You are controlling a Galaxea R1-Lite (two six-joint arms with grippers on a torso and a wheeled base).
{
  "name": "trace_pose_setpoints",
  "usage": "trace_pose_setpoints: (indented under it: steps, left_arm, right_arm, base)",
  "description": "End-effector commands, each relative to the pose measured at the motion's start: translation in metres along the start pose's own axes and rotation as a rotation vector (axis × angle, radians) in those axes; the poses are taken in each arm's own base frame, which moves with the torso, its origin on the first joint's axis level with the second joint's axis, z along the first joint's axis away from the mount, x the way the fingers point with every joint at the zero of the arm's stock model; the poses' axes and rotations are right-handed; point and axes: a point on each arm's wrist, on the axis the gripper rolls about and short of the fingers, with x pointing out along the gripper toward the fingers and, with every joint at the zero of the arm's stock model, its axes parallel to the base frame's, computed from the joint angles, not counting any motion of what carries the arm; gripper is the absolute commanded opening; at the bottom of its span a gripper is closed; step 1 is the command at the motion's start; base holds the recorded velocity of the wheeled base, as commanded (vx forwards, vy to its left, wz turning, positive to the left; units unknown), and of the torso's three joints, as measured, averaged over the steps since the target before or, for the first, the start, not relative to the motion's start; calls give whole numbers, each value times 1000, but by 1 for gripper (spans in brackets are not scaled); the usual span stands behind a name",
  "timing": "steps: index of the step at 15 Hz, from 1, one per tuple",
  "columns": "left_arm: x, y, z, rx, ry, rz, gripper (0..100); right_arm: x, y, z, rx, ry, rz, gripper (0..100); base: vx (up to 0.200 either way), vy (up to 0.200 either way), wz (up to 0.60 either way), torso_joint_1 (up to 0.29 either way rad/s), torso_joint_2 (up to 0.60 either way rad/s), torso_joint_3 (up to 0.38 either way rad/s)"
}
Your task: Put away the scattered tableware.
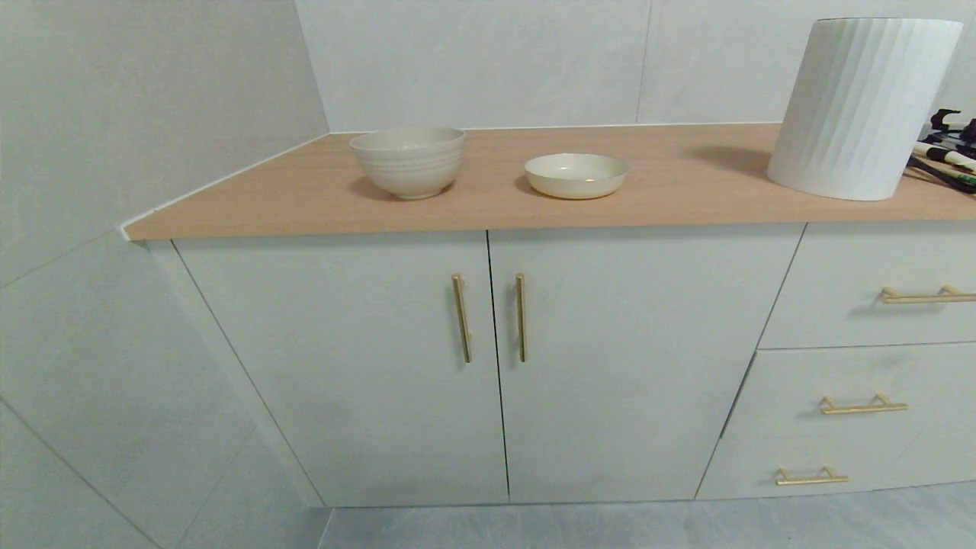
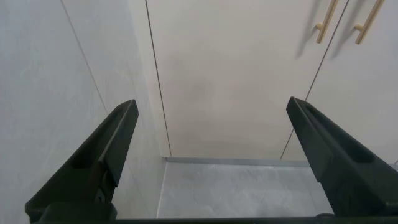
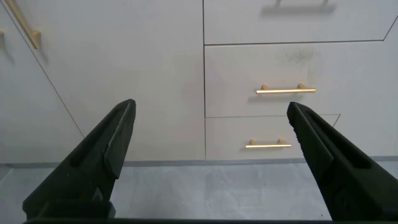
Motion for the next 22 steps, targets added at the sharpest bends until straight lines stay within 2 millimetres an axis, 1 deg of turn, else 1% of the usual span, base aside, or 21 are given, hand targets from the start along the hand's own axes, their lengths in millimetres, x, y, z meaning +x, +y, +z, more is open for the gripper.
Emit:
trace_pose_setpoints:
  steps: [1,8,11,12,13,14,15,16,17,18,19,20,21,22]
  left_arm:
    - [0,0,0,-1,-1,0,100]
    - [0,0,0,-1,-1,2,100]
    - [0,0,0,-1,-1,-1,100]
    - [0,0,0,-1,-1,0,100]
    - [0,0,0,-1,-1,0,100]
    - [0,0,0,-1,-1,0,100]
    - [0,0,0,-1,-1,0,100]
    - [0,0,0,-1,-1,0,100]
    - [0,0,0,-1,-1,2,100]
    - [0,0,0,-1,-1,-1,100]
    - [0,0,0,-1,-1,0,100]
    - [0,0,0,-1,-1,0,100]
    - [0,0,0,-1,-1,0,100]
    - [0,0,0,-1,-1,0,100]
  right_arm:
    - [0,0,0,-1,1,1,100]
    - [0,0,0,-7,-1,2,100]
    - [-1,0,3,-46,-9,10,100]
    - [-5,1,32,-23,-71,47,100]
    - [-7,1,65,45,-102,126,100]
    - [-1,2,82,61,-68,219,100]
    - [11,5,91,50,0,302,100]
    - [46,12,111,61,161,452,100]
    - [76,20,120,76,275,551,100]
    - [102,29,126,81,352,622,100]
    - [137,49,132,72,417,711,100]
    - [158,68,133,62,437,789,100]
    - [168,79,133,56,430,824,100]
    - [197,106,129,68,439,878,100]
  base:
    - [0,0,0,0,0,0]
    - [0,0,0,0,0,0]
    - [0,0,0,0,0,0]
    - [0,0,0,0,0,0]
    - [0,0,0,0,0,0]
    - [0,0,0,0,0,0]
    - [0,0,0,0,0,0]
    - [0,0,0,0,0,0]
    - [0,0,0,0,0,0]
    - [0,0,0,0,0,0]
    - [0,0,0,0,0,0]
    - [0,0,0,0,0,0]
    - [0,0,0,0,0,0]
    - [0,0,0,0,0,0]
